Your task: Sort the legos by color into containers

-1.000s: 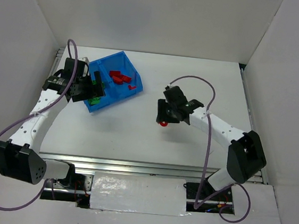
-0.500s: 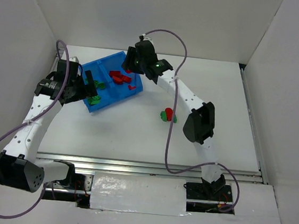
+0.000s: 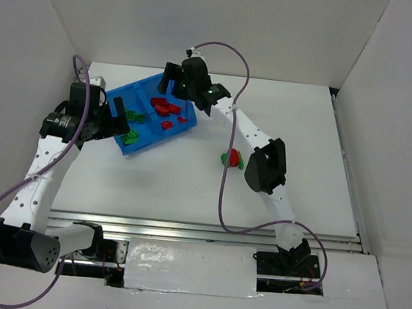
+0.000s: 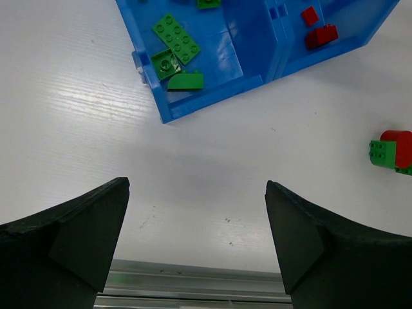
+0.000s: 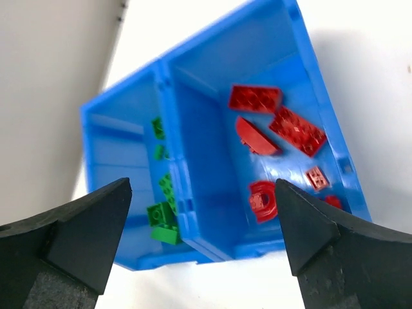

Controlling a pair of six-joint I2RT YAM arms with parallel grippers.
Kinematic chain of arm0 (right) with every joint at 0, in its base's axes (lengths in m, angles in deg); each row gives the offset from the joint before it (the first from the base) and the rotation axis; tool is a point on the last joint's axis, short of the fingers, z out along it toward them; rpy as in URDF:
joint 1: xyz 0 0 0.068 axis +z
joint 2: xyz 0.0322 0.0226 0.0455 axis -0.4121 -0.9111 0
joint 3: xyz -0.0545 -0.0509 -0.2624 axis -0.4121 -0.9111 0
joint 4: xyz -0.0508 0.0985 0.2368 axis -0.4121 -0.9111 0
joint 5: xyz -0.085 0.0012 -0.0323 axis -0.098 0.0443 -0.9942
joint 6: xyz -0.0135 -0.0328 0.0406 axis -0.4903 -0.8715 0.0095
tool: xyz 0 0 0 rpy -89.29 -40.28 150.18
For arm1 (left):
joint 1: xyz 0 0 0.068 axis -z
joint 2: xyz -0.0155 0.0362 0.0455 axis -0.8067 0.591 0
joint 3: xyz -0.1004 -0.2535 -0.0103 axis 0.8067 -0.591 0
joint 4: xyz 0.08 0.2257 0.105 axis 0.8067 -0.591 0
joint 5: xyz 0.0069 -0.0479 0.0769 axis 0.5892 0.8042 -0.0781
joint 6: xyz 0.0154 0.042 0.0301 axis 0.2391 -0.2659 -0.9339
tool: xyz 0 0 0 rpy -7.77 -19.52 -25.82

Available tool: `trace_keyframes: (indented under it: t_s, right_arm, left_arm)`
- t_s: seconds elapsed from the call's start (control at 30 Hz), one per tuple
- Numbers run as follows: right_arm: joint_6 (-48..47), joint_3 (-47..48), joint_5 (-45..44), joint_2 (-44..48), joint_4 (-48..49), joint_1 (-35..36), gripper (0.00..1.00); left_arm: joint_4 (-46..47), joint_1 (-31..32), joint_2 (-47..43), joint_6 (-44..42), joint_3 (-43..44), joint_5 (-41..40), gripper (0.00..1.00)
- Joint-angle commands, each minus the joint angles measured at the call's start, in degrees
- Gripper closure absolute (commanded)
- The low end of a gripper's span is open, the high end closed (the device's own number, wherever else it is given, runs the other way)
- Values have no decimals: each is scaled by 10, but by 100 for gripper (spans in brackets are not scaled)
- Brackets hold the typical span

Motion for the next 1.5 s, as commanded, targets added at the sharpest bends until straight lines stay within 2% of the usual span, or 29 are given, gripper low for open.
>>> trace_keyframes:
  t_s: [0.0, 0.07, 0.1, 0.13, 0.2, 0.27, 0.37, 0.47, 0.53, 0.63, 0.67, 0.87, 1.17, 1.47]
  right_arm:
    - [-34, 7, 10, 79, 41, -2, 0]
    - [-50, -61, 13, 136, 47, -10, 0]
    - [-67, -153, 15, 199, 61, -26, 0]
    - [-76, -197, 36, 228, 62, -37, 0]
    - [-115, -303, 53, 298, 40, -66, 0]
    - [-154, -386, 34, 349, -16, -80, 0]
    - [-177, -471, -29, 379, -85, -88, 0]
    - [-182, -550, -74, 403, -91, -89, 0]
    - [-175, -571, -94, 418, -88, -93, 0]
    - [-162, -583, -53, 422, -92, -117, 0]
    - [-170, -593, -31, 414, -83, -118, 0]
    - [-207, -591, -35, 349, -81, -120, 0]
    - [-225, -587, 53, 295, -62, -124, 0]
    - [-201, -591, -7, 261, -80, -118, 1]
  left_arm:
    - [2, -5, -6, -25, 2, 4, 1]
    - [5, -5, -2, -24, 1, 9, 1]
    - [6, -5, 0, -22, 1, 12, 0]
    - [8, -5, 5, -19, -1, 18, 0]
    - [12, -4, 10, -14, -5, 26, 0]
    - [15, -3, 17, -9, -9, 43, 0]
    - [29, 1, 21, 3, -24, 64, 1]
    - [46, 10, 29, 13, -36, 78, 0]
    - [51, 22, 44, 19, -39, 81, 1]
    - [54, 52, 66, 28, -26, 80, 0]
    - [58, 72, 71, 29, -23, 76, 1]
    - [76, 112, 93, 53, -34, 88, 0]
    - [83, 118, 75, 58, -76, 91, 0]
    - [89, 118, 61, 61, -105, 85, 1]
